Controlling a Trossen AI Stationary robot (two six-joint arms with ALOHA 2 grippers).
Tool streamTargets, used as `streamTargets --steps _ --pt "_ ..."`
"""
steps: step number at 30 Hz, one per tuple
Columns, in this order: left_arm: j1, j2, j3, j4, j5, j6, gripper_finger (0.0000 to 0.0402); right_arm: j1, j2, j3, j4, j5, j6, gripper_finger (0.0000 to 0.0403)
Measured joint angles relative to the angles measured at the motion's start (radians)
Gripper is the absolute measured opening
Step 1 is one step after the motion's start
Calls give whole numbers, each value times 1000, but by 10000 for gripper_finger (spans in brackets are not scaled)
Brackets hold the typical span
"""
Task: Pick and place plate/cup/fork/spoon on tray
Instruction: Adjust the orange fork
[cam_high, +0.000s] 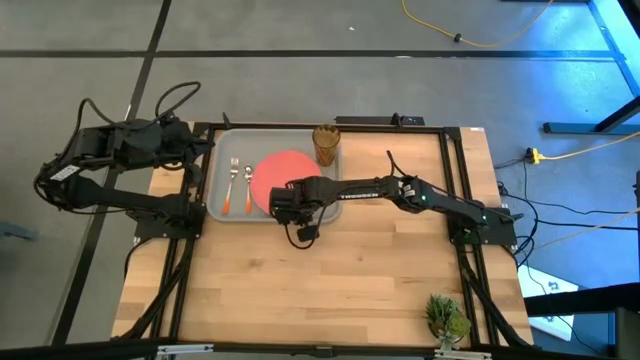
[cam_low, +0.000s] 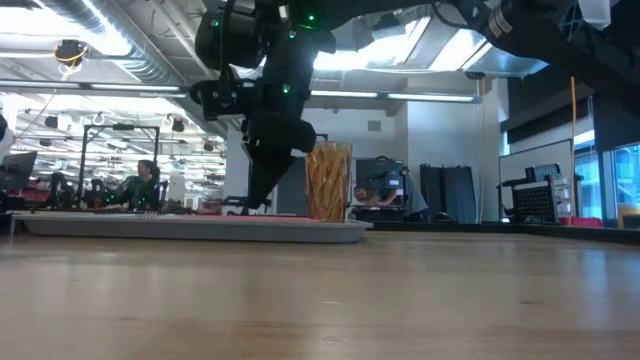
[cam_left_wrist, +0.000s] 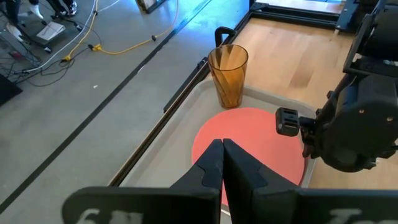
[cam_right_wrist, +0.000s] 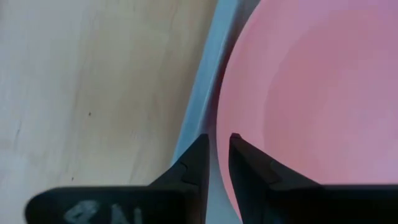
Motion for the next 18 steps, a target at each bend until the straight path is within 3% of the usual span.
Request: streamTargets --steps 11,18 --pt "0 0 0 -56 25 -17 0 0 -67 5 -49 97 5 58" --pt "0 10 -90 -117 125 -137 0 0 -222 6 -54 99 109 8"
